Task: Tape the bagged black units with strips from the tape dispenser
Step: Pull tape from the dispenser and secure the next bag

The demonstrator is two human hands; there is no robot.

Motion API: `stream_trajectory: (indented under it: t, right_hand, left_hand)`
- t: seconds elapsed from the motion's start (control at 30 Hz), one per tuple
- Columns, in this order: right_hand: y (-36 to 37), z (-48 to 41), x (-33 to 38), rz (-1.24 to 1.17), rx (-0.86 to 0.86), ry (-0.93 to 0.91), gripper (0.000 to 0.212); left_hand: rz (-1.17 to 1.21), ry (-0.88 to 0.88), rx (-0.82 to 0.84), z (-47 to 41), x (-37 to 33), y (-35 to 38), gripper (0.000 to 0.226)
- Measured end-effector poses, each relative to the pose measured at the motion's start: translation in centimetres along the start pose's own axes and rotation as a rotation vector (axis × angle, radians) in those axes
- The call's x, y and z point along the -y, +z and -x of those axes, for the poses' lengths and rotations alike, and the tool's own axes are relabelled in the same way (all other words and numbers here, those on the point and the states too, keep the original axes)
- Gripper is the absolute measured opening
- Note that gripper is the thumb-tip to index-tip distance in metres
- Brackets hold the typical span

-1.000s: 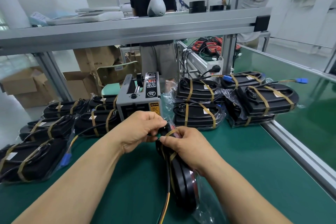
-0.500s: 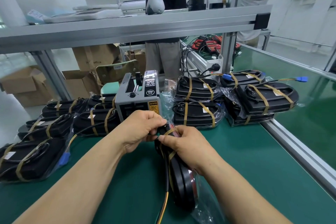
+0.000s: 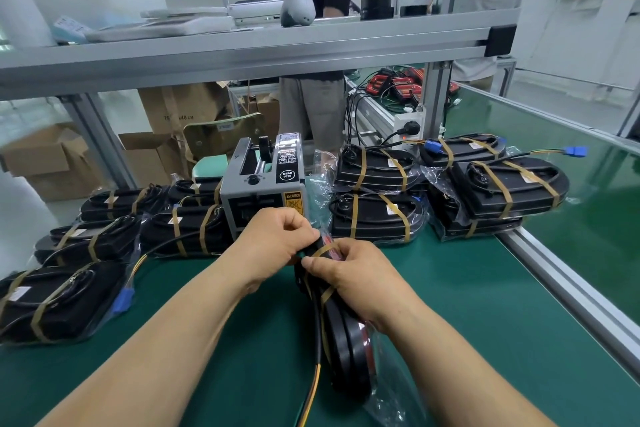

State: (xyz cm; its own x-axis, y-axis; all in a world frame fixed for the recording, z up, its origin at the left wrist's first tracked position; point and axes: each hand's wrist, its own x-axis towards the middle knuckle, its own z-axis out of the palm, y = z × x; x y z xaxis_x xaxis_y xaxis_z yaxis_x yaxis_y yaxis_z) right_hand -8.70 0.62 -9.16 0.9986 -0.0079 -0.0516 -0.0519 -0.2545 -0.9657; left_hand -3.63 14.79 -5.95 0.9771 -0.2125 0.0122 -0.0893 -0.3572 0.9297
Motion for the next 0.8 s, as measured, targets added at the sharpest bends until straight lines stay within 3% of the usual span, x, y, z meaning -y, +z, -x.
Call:
stream_trajectory:
  t: [0.17,0.53,0.8]
  right_hand:
    - [-0.2,0.1,0.1,0.027,0.001,-0.004,0.022]
    - [-0.4,0.1,0.2,0.042,-0.003,0.018,0.020]
    - [-0.6,1.5,0.9,0.040,0.017,-0.051,0.021]
  left_hand:
    - [-0.164,0.057,-0.139,0.0,0.7,0.4,0.010]
    - [0.267,-0.245,-0.080,0.3,0.8,1.5,0.017]
    - [0.377,-0.234,-0.022,2.1,0.5,0.4,0.007]
